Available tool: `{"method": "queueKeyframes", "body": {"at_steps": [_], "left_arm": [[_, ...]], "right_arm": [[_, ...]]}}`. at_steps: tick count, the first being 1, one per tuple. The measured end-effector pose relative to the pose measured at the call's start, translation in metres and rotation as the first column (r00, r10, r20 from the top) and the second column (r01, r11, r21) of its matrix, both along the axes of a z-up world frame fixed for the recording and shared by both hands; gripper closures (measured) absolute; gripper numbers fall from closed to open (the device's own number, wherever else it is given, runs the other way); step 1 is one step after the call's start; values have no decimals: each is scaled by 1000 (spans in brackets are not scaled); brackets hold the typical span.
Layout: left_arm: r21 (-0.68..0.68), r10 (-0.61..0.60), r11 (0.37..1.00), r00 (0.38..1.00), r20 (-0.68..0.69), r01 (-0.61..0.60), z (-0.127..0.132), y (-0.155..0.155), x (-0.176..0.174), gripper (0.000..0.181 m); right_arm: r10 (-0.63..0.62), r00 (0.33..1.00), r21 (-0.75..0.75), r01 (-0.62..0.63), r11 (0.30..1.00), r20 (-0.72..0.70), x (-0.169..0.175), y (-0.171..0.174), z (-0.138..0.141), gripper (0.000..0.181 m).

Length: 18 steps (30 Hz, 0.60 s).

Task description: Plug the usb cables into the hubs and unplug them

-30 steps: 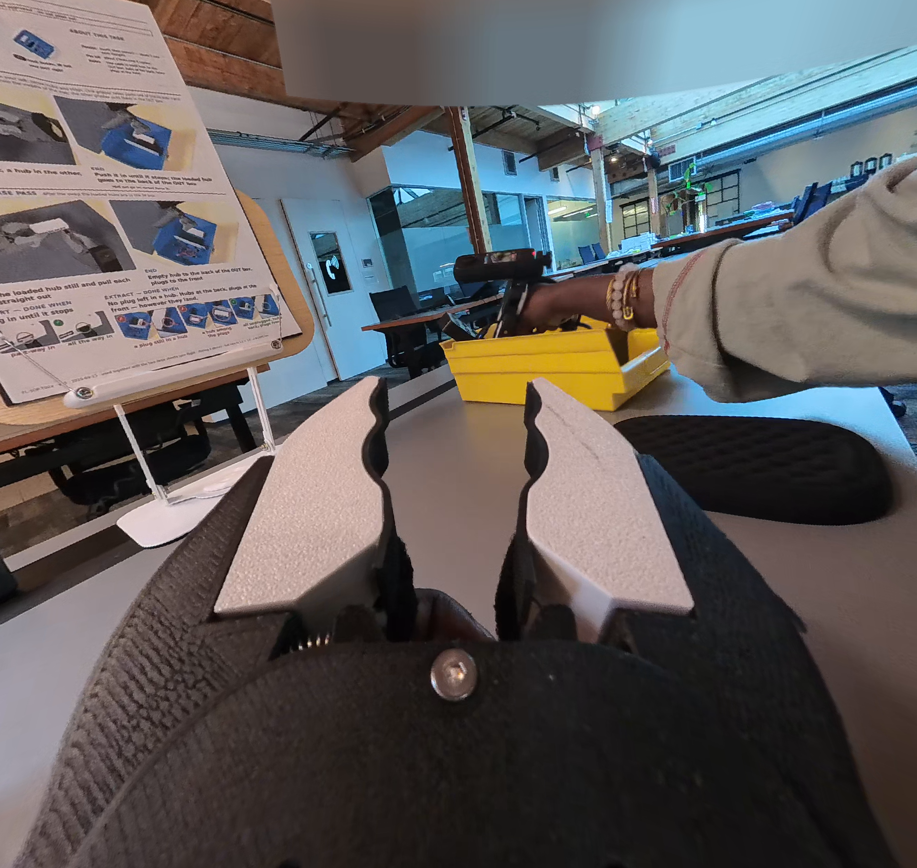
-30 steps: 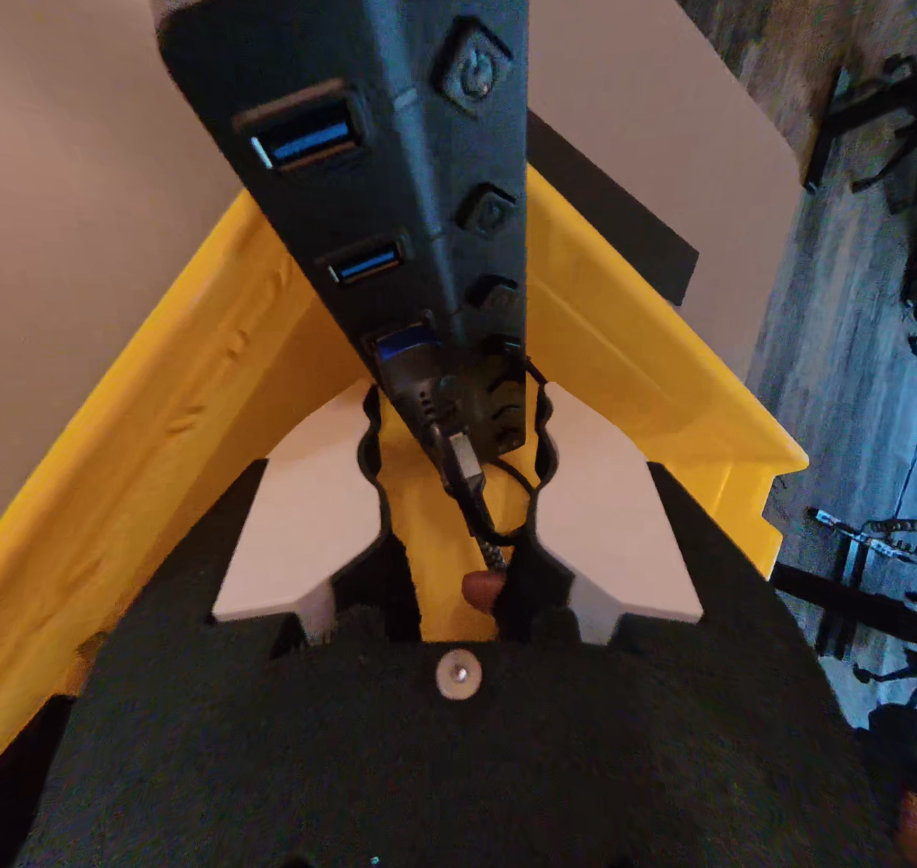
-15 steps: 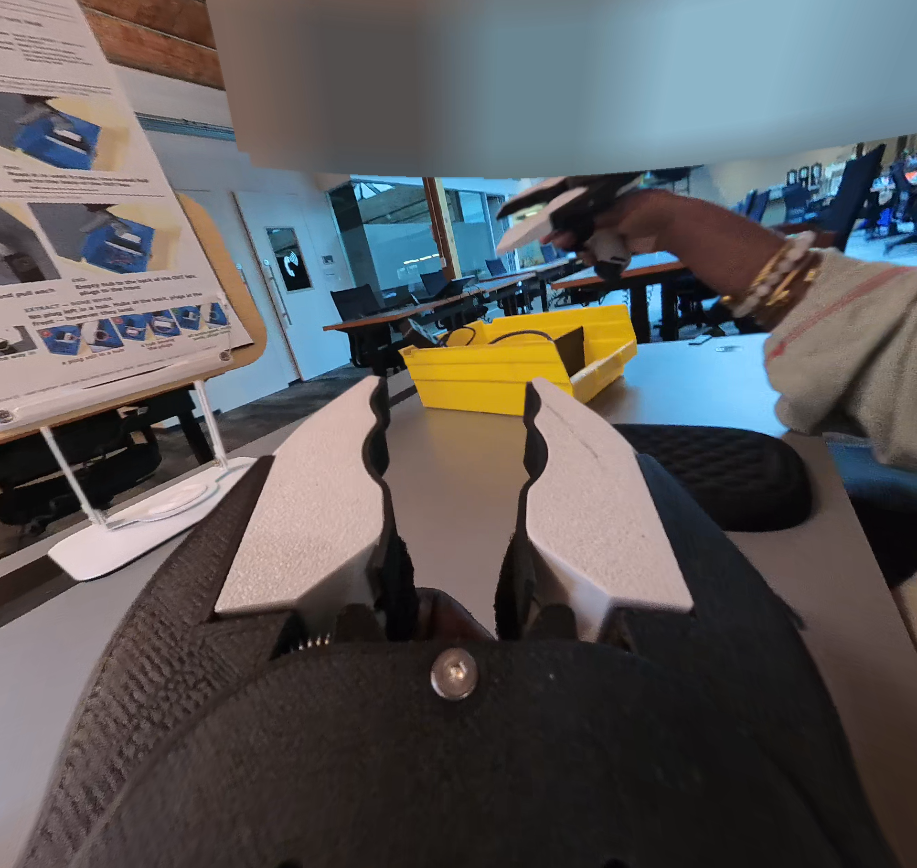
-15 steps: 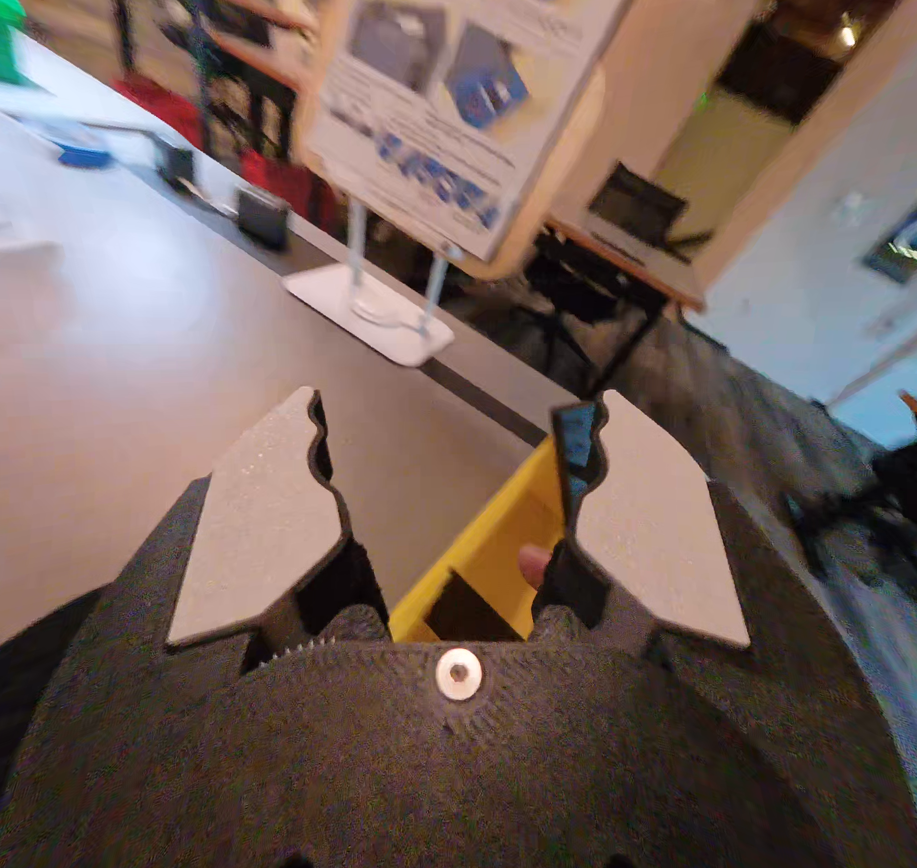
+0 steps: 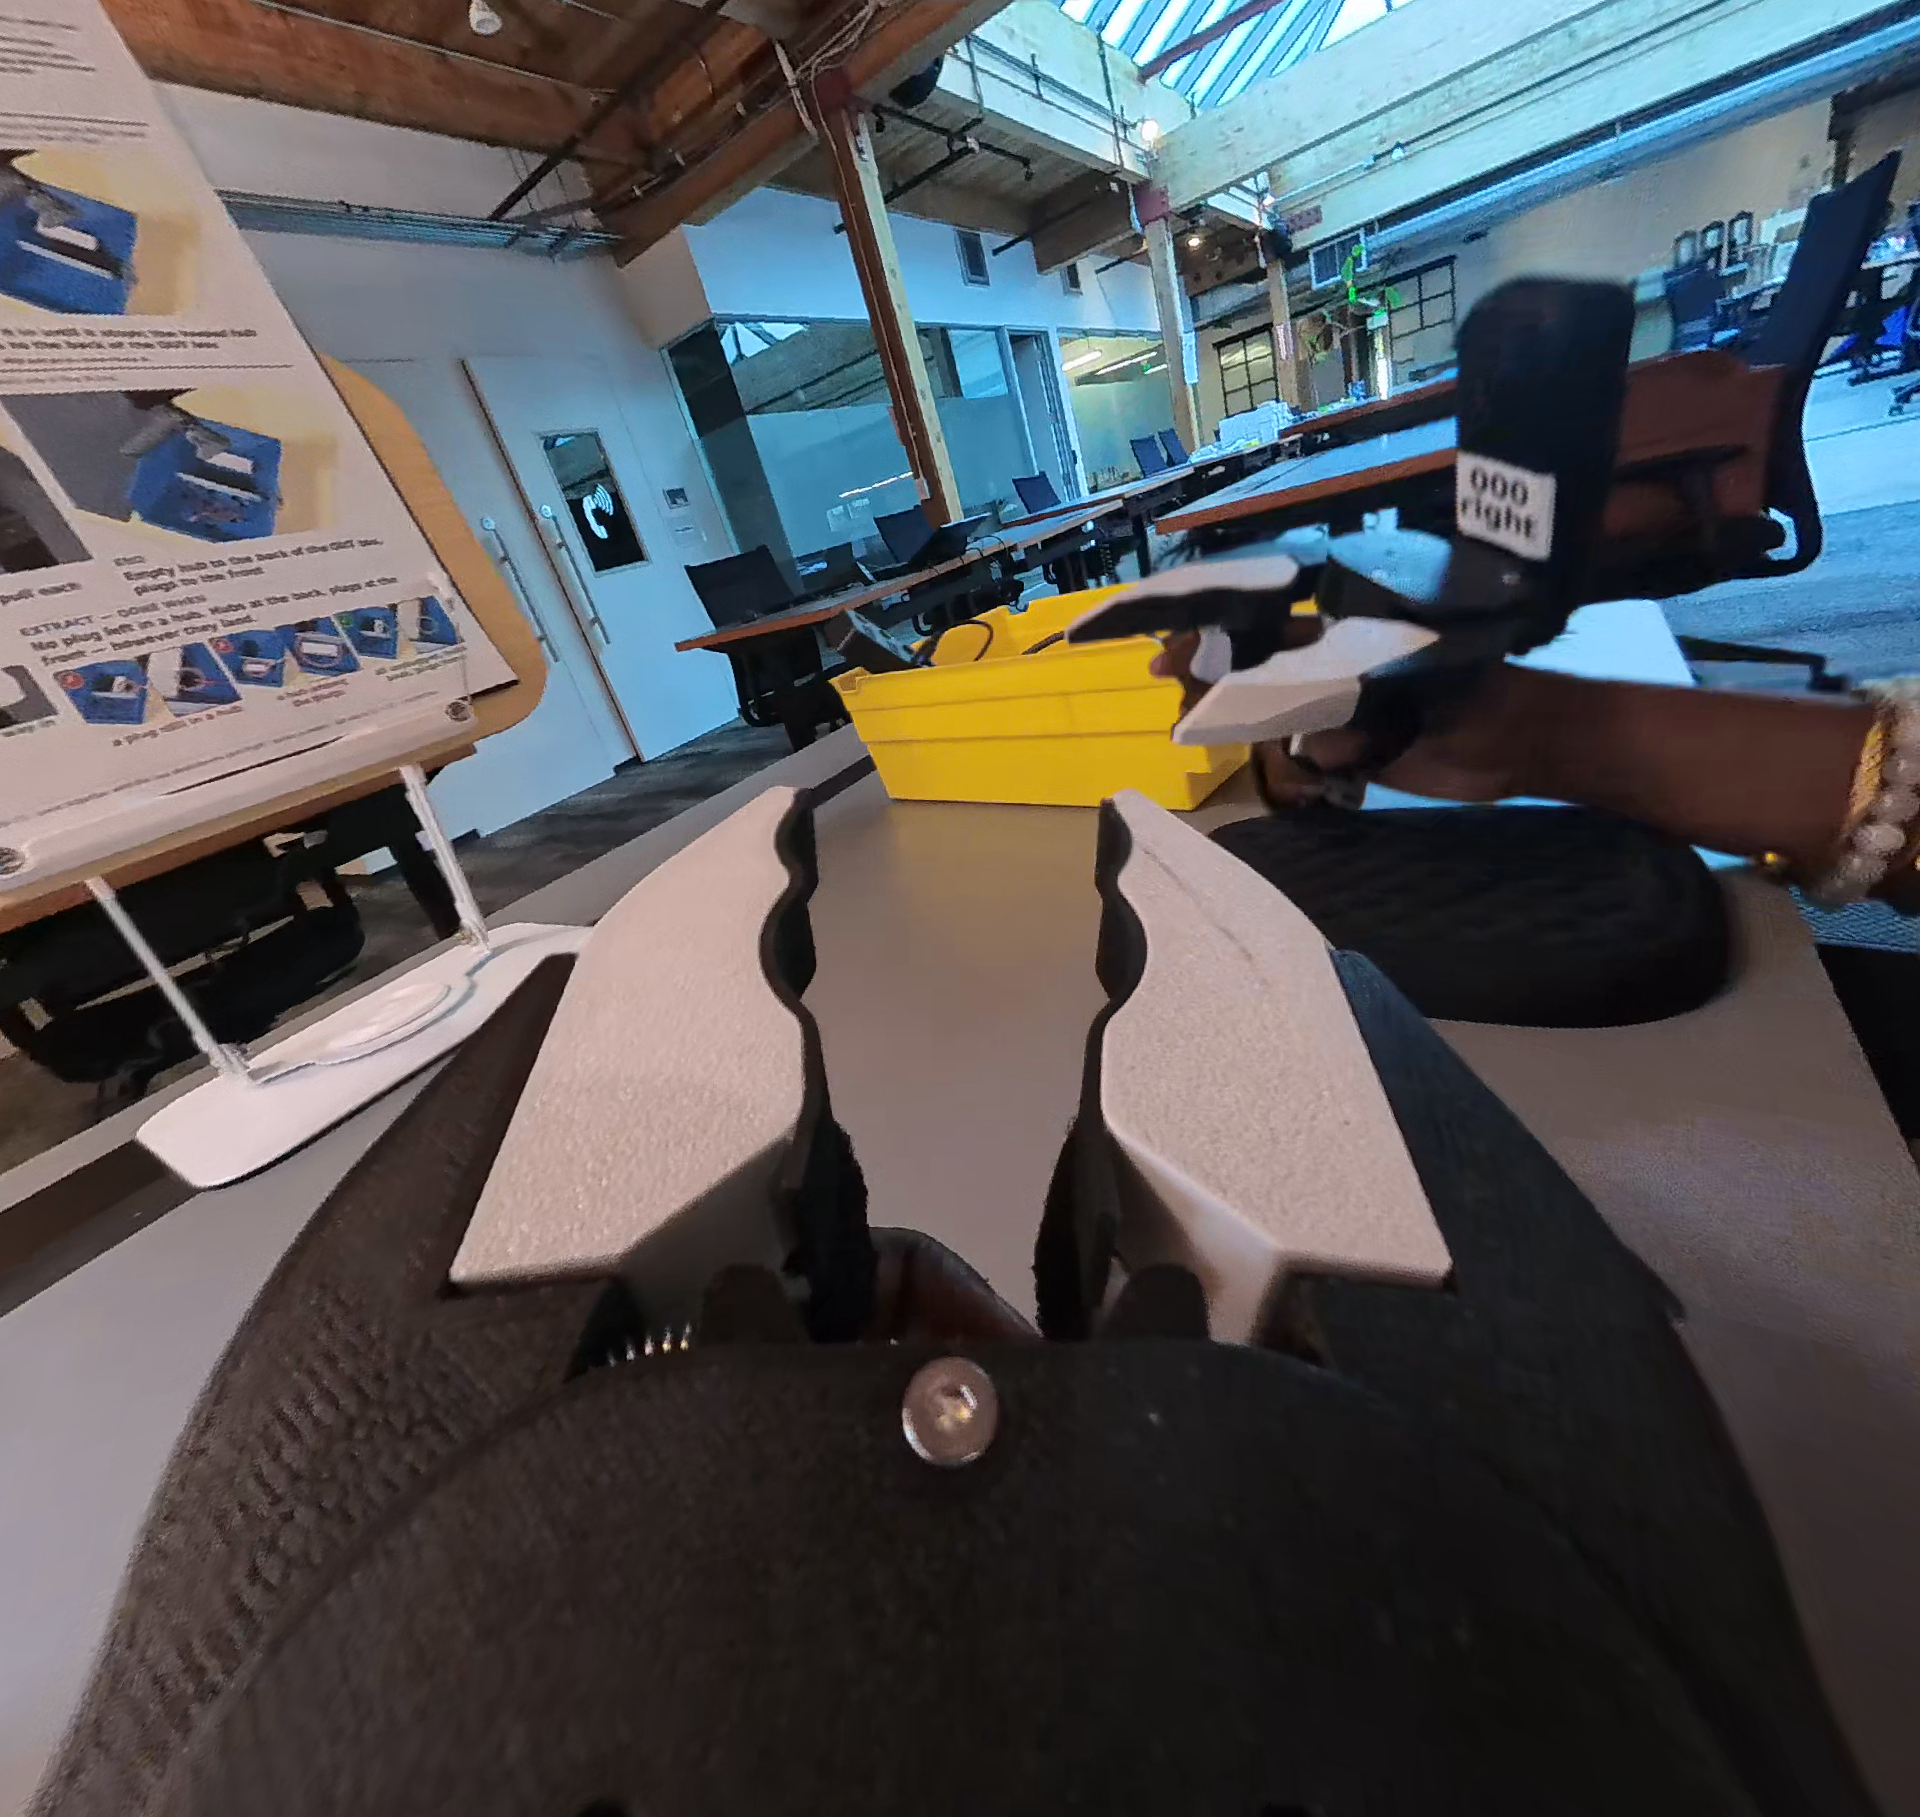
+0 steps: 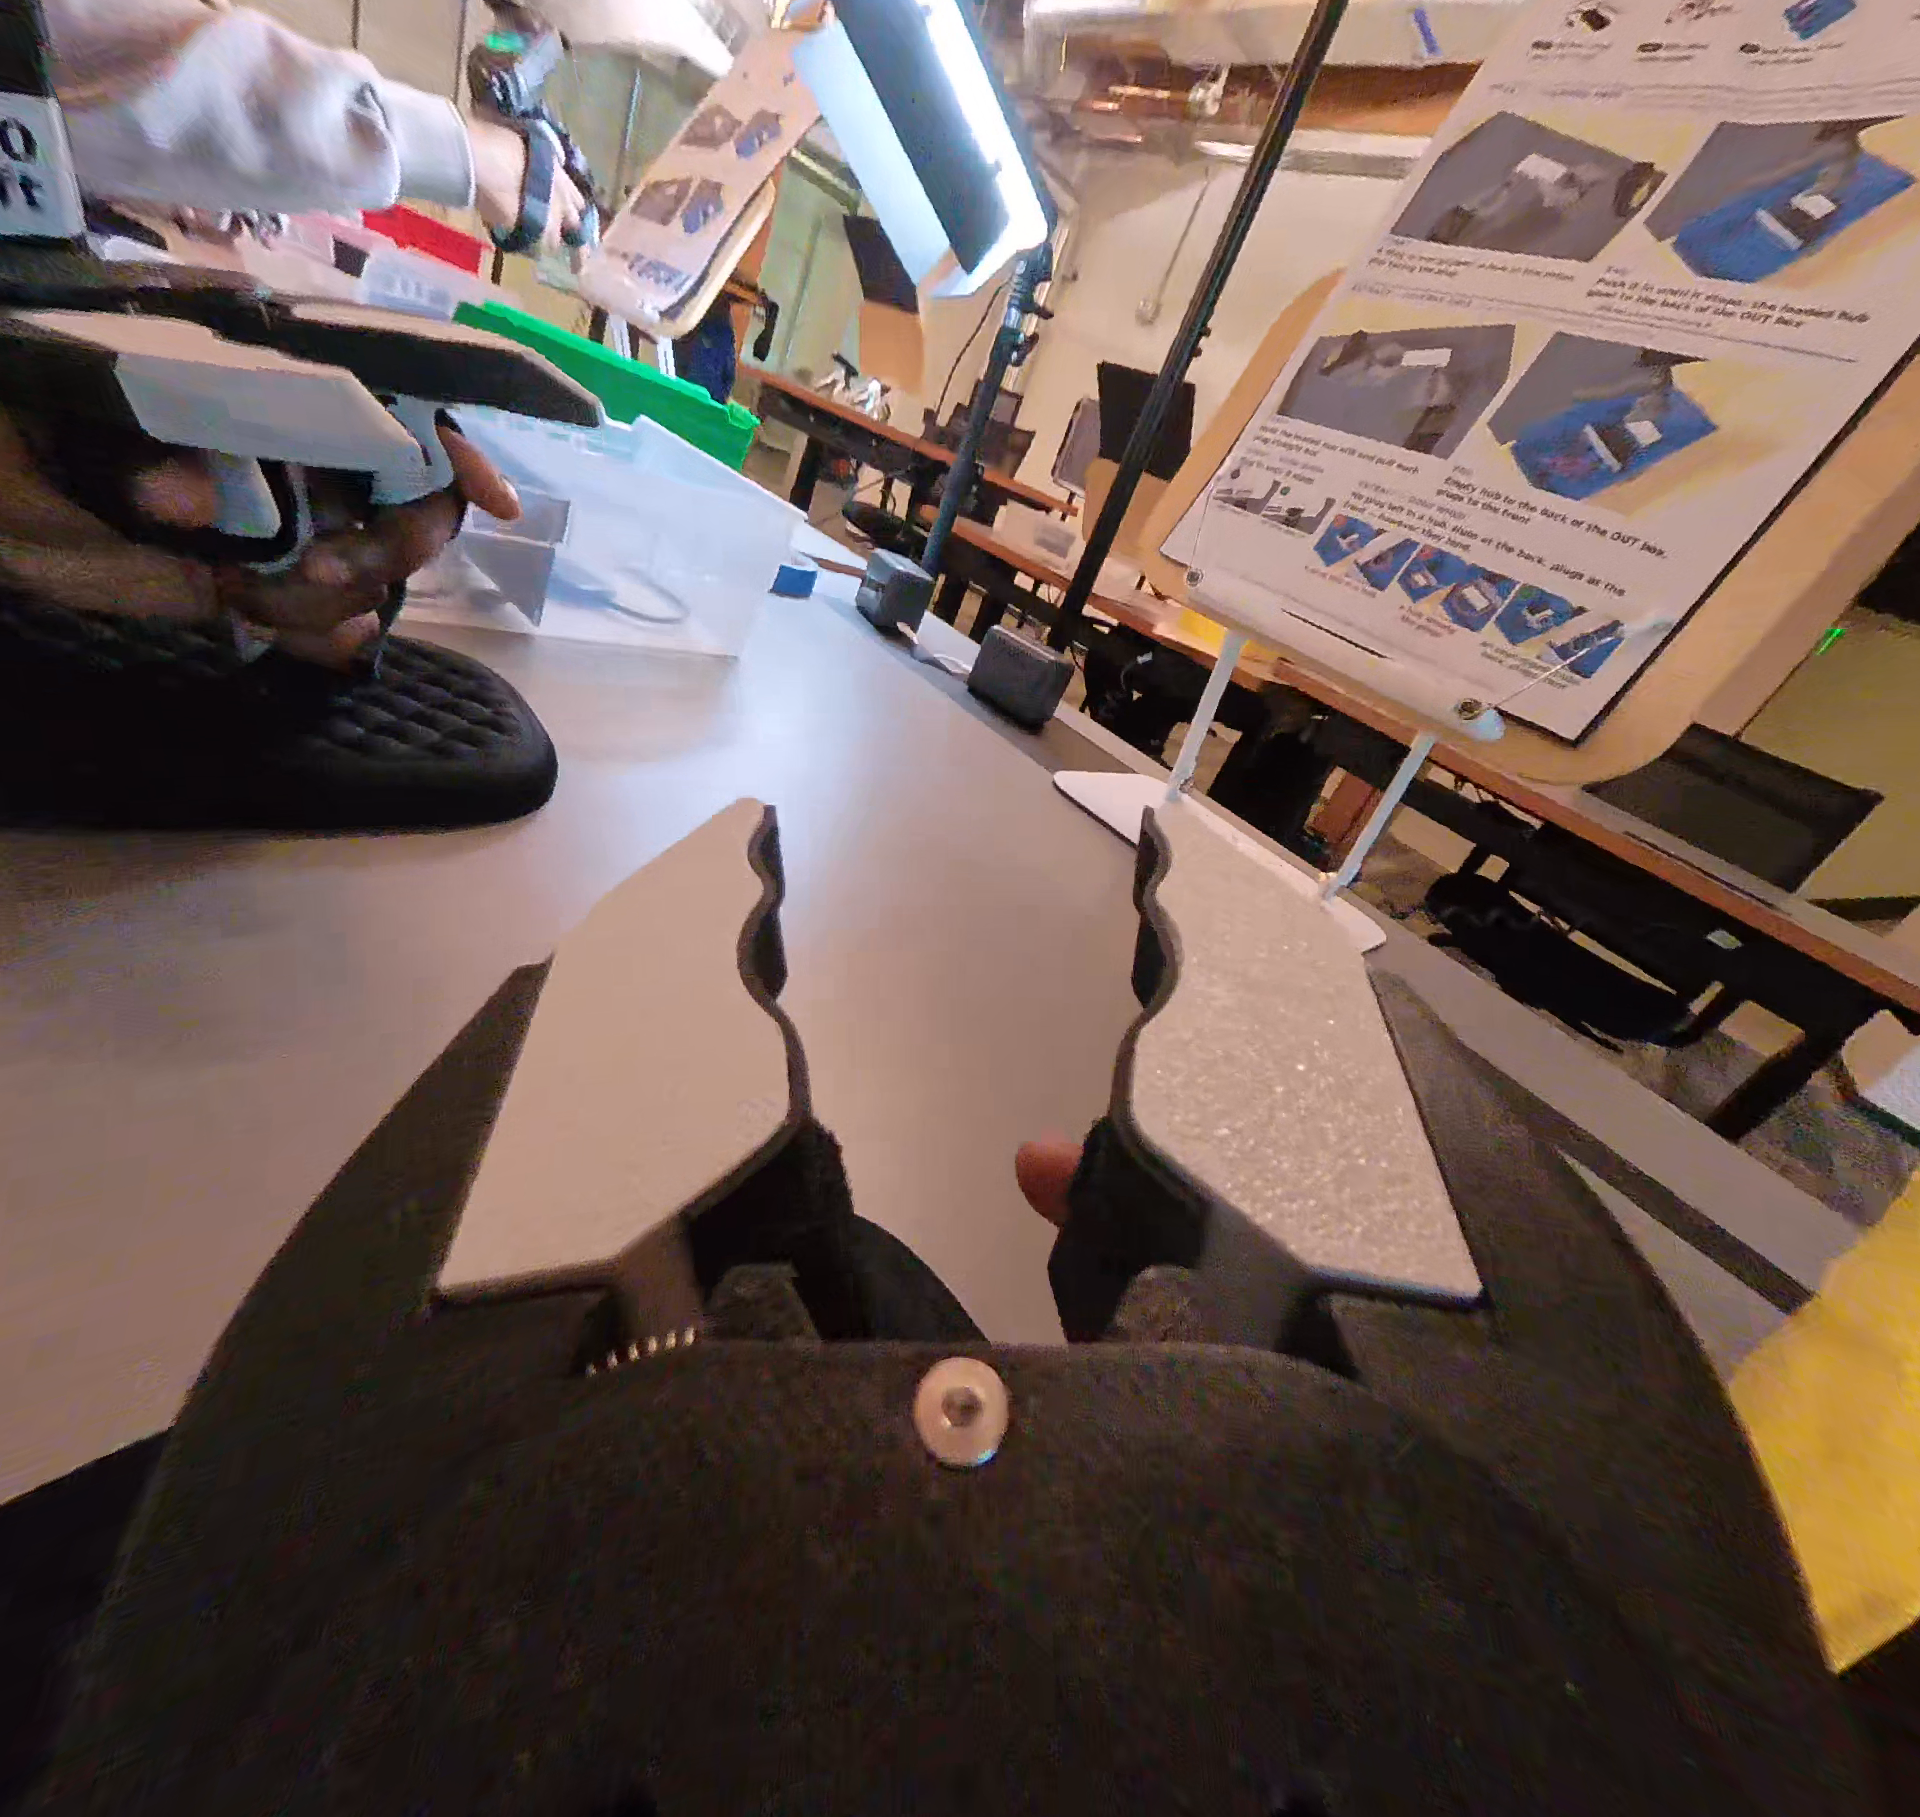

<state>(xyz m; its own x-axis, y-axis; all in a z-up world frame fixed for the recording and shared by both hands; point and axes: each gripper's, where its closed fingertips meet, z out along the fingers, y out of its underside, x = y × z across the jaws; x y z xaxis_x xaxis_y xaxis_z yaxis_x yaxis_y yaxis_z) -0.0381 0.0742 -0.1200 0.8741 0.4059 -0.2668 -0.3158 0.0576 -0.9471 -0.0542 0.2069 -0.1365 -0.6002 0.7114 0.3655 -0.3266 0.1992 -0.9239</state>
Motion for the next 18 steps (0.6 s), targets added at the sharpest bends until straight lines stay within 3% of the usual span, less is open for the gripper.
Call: {"method": "queueKeyframes", "body": {"at_steps": [5, 18], "left_arm": [[56, 12, 998, 1000, 15, -13, 7, -5, -3, 130], [79, 34, 996, 999, 38, -37, 6, -5, -9, 130]], "right_arm": [[-27, 999, 131, 29, 991, -22, -3, -8, -12, 114], [-20, 999, 95, 24, 995, -47, 1, -5, -7, 116]]}}
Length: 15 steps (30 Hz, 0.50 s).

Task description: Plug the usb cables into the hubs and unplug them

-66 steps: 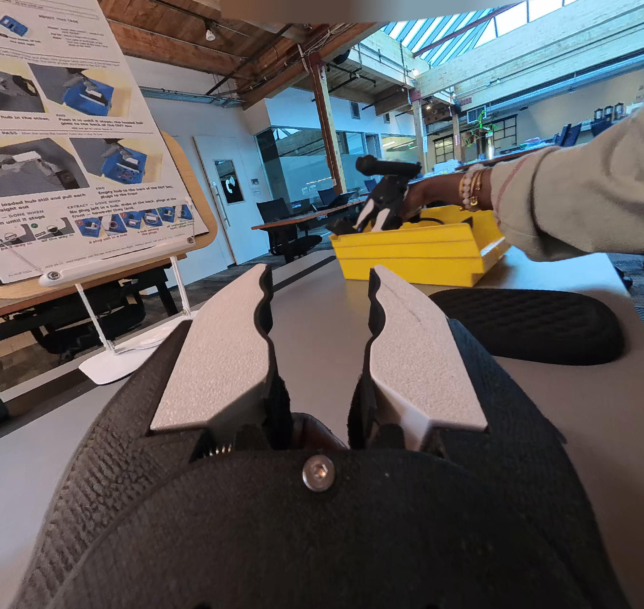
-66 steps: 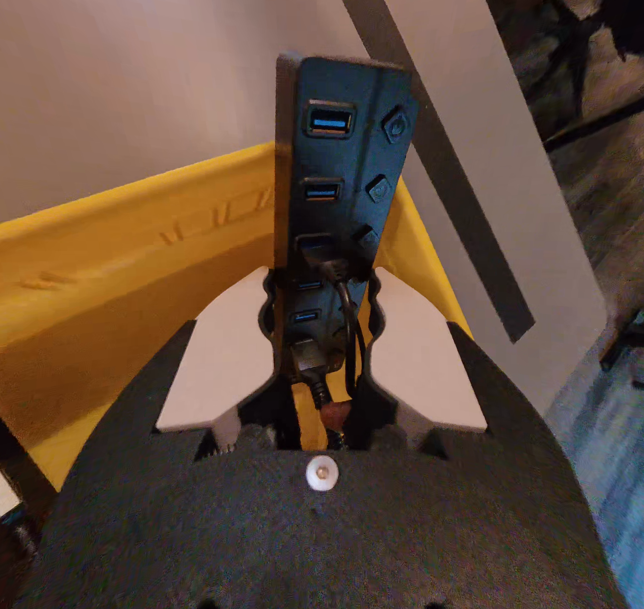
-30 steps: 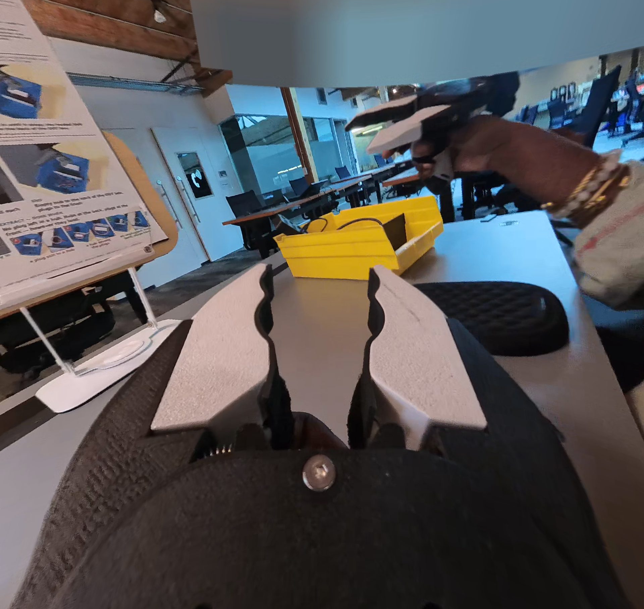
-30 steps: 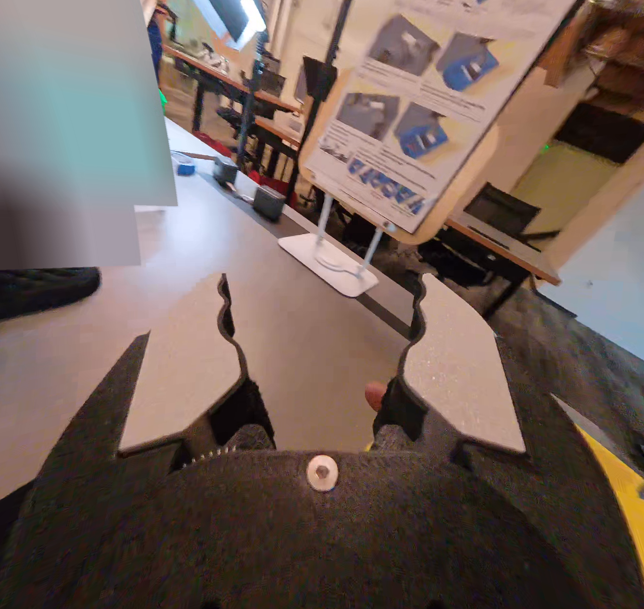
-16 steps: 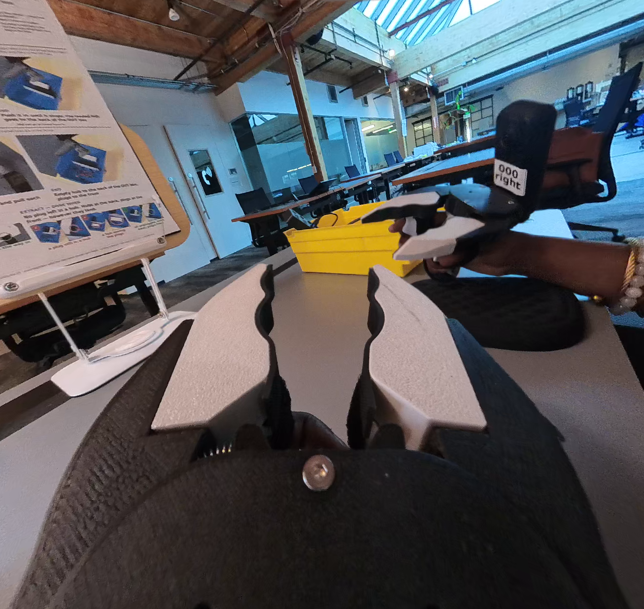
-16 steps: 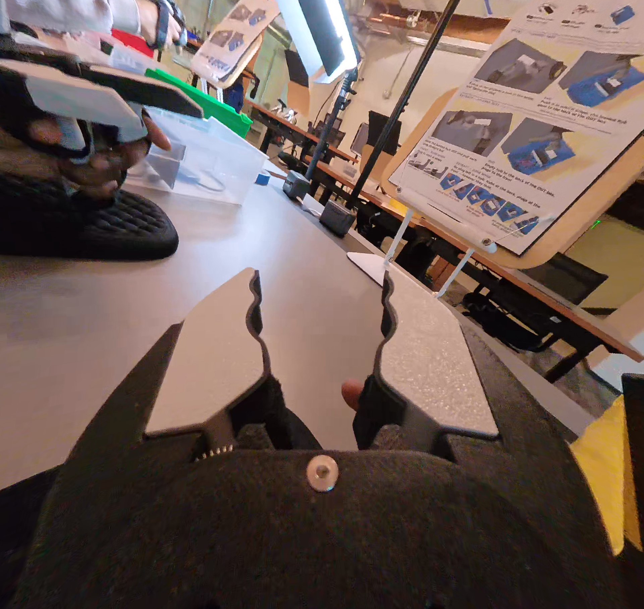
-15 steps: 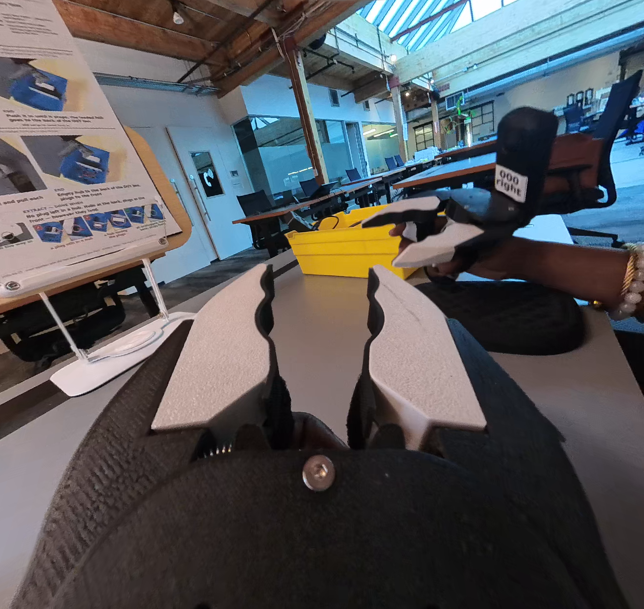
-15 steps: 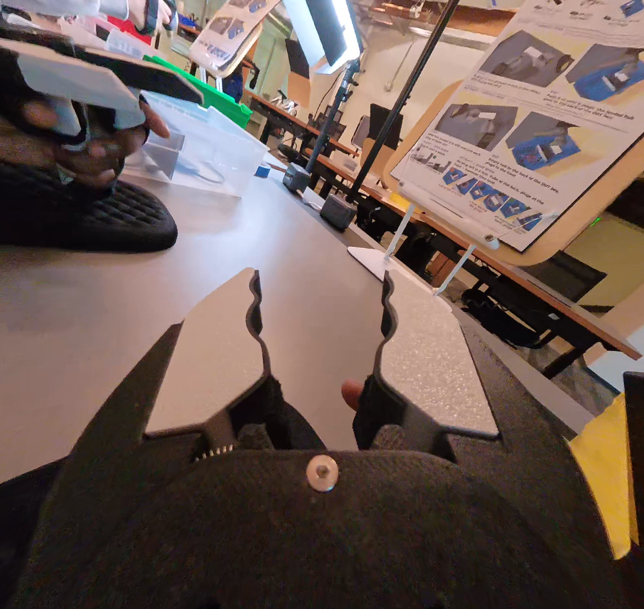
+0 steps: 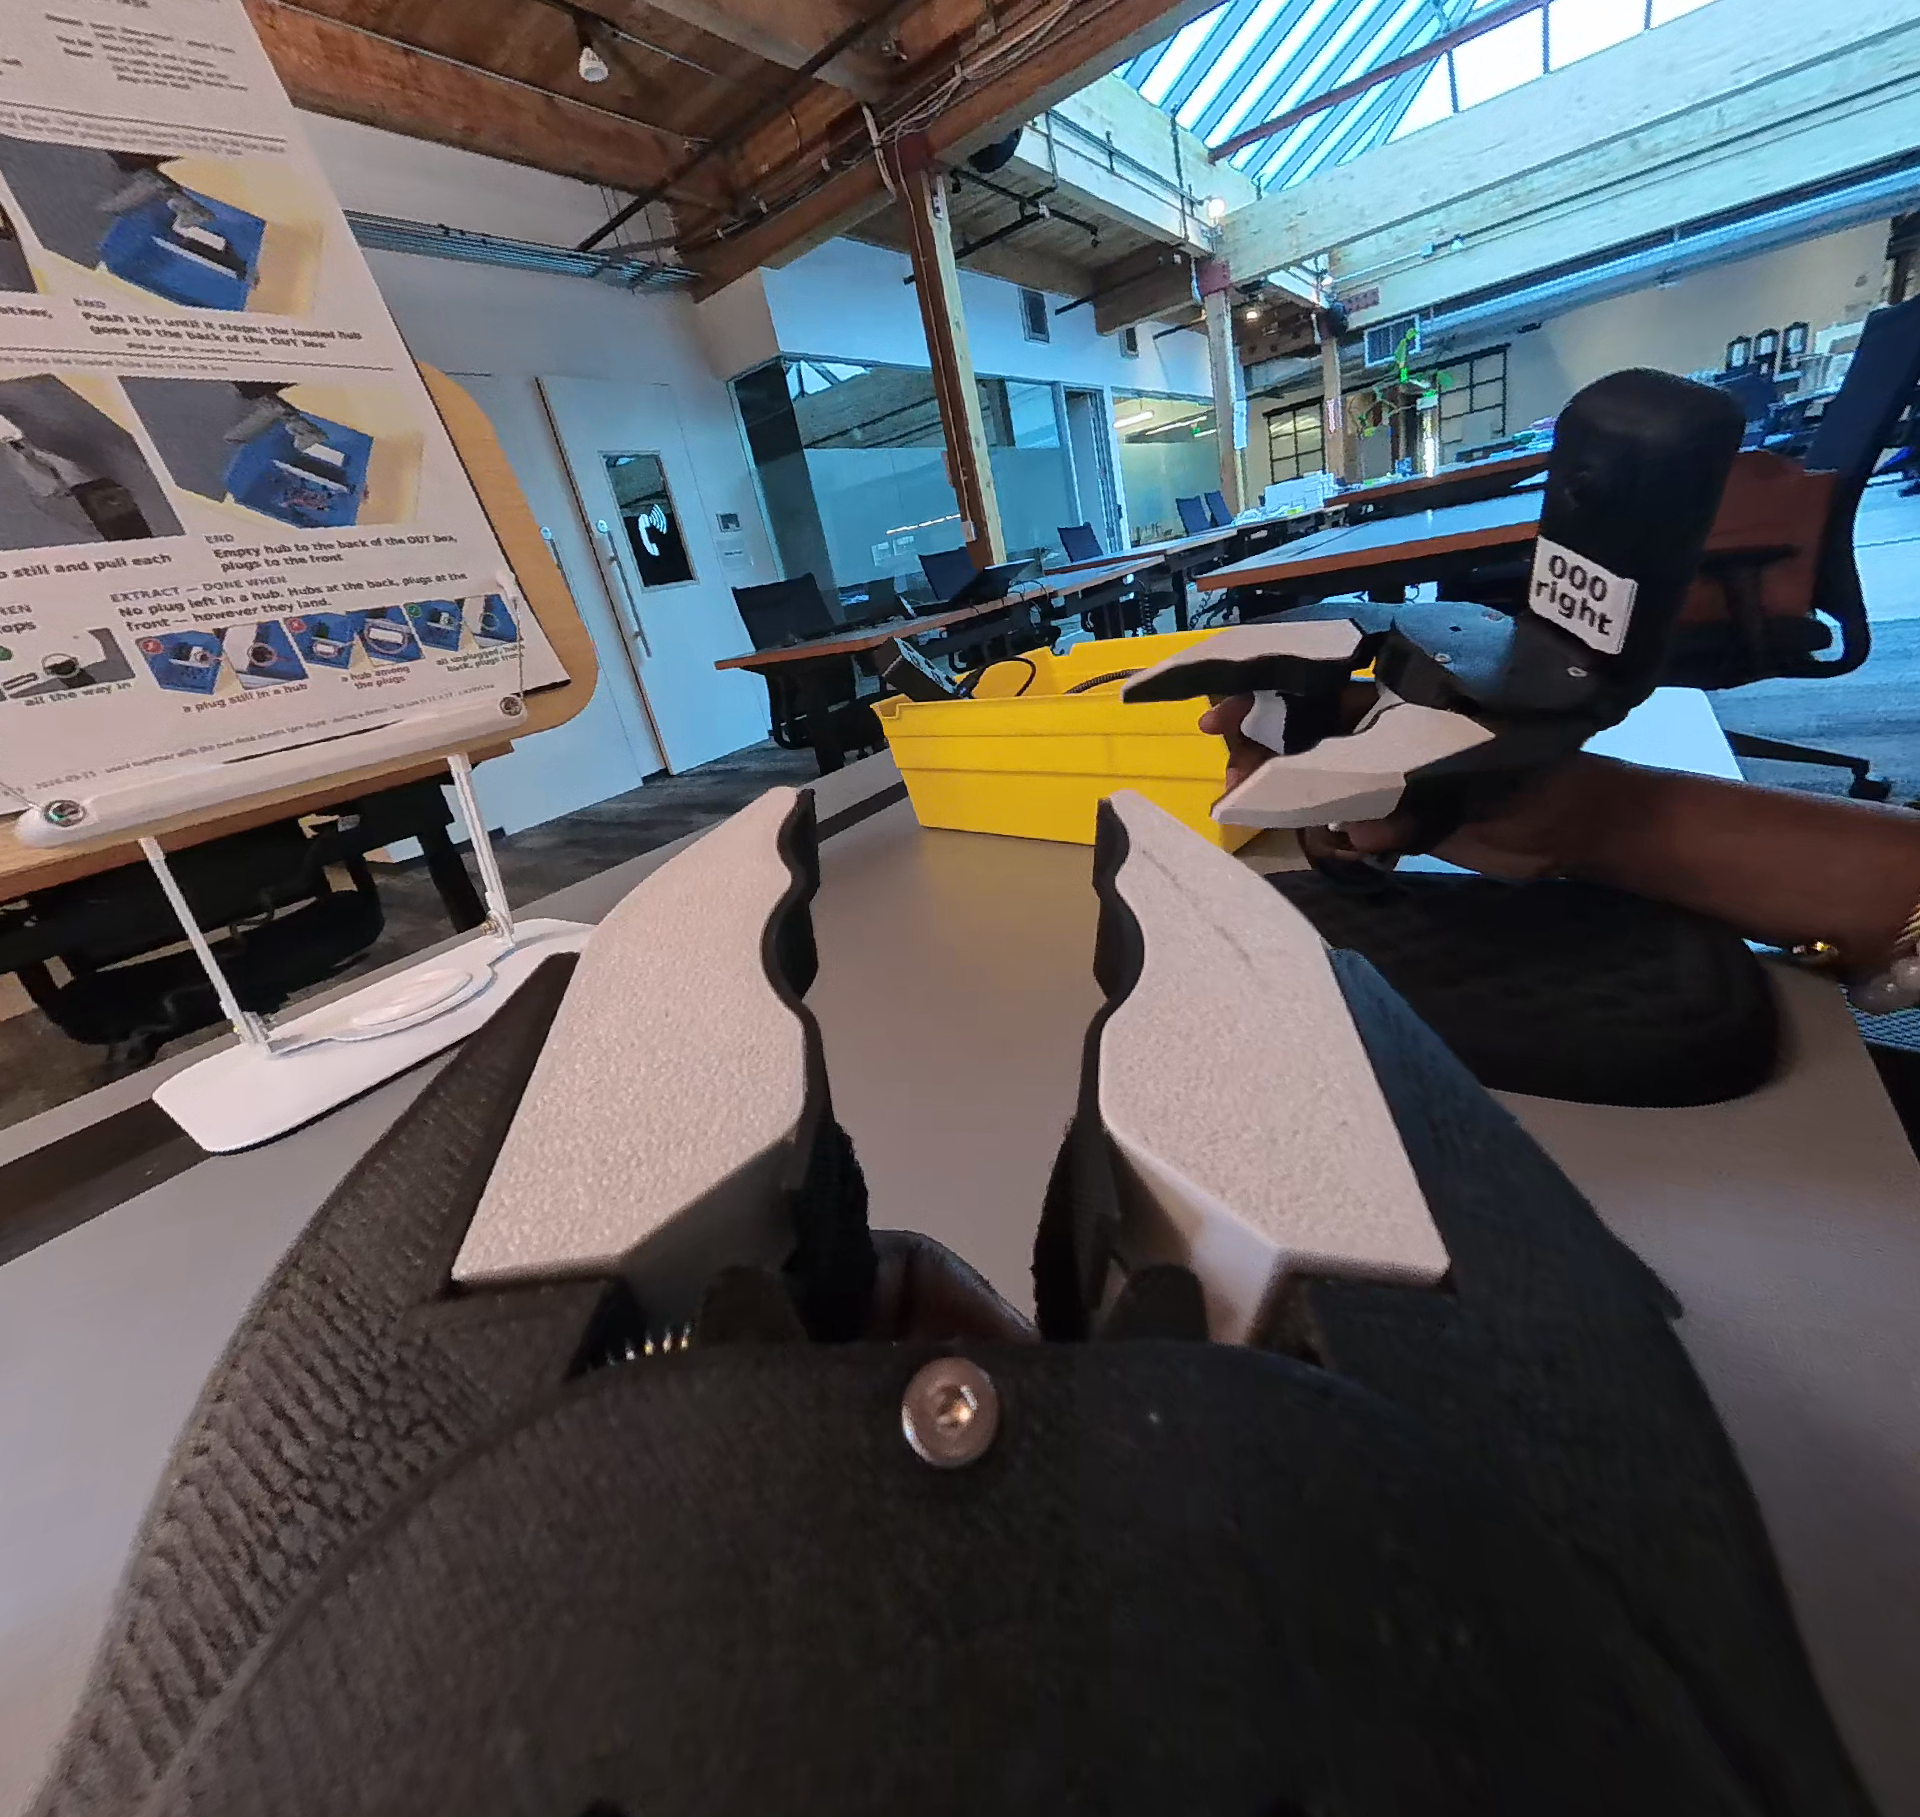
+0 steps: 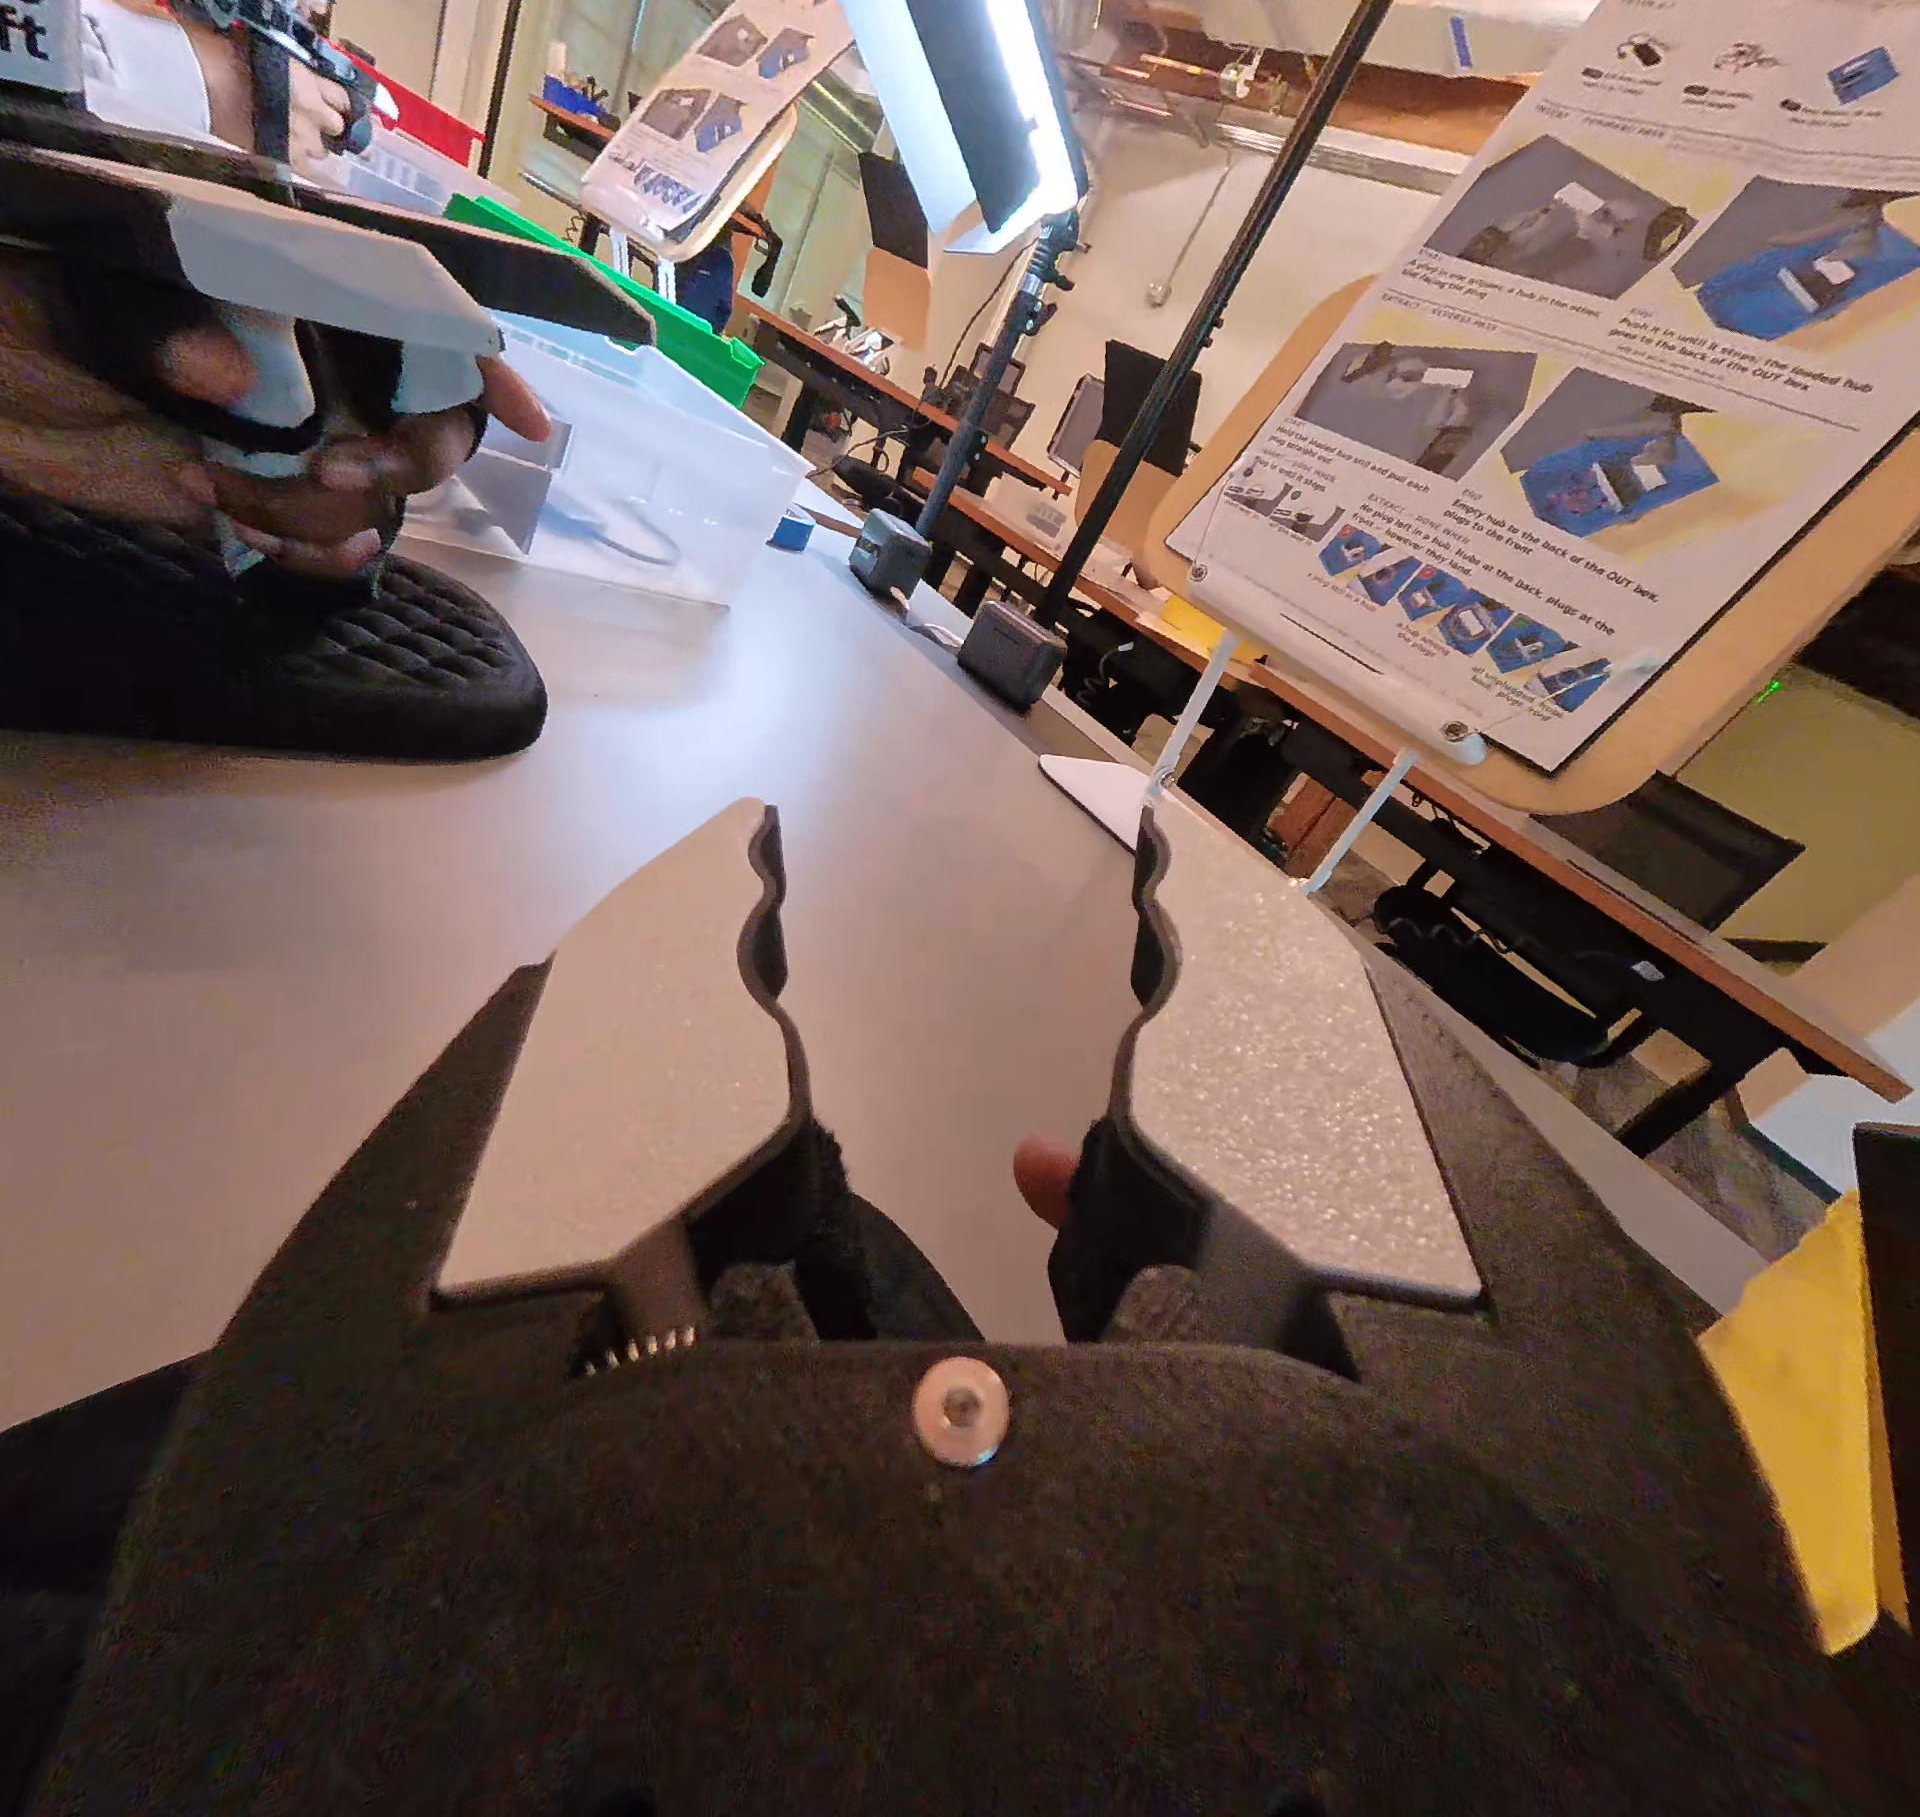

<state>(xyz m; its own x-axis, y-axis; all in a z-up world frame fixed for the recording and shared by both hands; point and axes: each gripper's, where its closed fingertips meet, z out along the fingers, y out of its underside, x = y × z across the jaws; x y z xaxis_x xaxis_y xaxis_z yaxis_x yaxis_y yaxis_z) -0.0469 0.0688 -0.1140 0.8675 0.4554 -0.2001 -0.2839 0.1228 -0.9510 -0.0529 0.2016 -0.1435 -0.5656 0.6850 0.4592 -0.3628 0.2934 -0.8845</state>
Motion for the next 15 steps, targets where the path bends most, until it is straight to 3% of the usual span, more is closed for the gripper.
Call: {"method": "queueKeyframes", "body": {"at_steps": [8, 15], "left_arm": [[55, -9, 998, 1000, 29, 7, 5, -5, -2, 130], [-10, -41, 999, 999, 1, 41, -1, 4, 6, 131]], "right_arm": [[2, 1000, 32, -2, 999, 5, 0, -3, -4, 119], [-1, 1000, 24, 1, 1000, 4, 0, -2, -3, 120]]}}
